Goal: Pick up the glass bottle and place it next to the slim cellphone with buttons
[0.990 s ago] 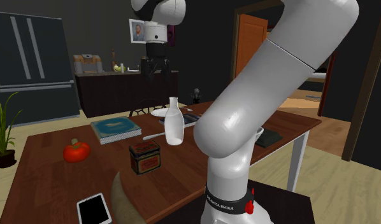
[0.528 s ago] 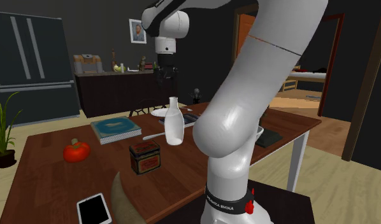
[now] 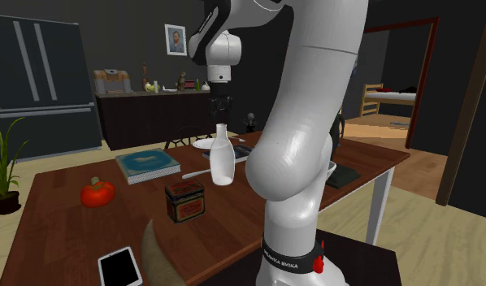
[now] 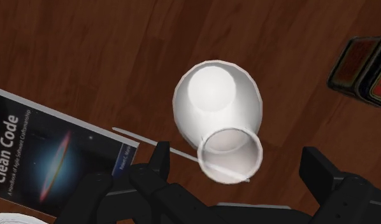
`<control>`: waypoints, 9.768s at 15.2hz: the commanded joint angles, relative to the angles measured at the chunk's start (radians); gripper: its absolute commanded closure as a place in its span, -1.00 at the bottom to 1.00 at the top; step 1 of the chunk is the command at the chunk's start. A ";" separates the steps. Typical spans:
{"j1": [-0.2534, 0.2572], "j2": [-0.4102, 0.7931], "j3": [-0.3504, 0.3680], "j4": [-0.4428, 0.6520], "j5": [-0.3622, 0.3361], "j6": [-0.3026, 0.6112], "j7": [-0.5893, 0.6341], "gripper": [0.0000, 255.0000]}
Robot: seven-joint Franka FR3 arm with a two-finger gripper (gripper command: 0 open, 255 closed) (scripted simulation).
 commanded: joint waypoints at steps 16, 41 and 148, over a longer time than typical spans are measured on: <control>-0.002 0.037 -0.012 -0.054 0.016 0.087 -0.018 1.00; 0.002 -0.027 0.011 0.120 -0.008 -0.143 0.005 1.00; 0.527 0.259 0.840 0.878 0.089 -0.619 1.323 1.00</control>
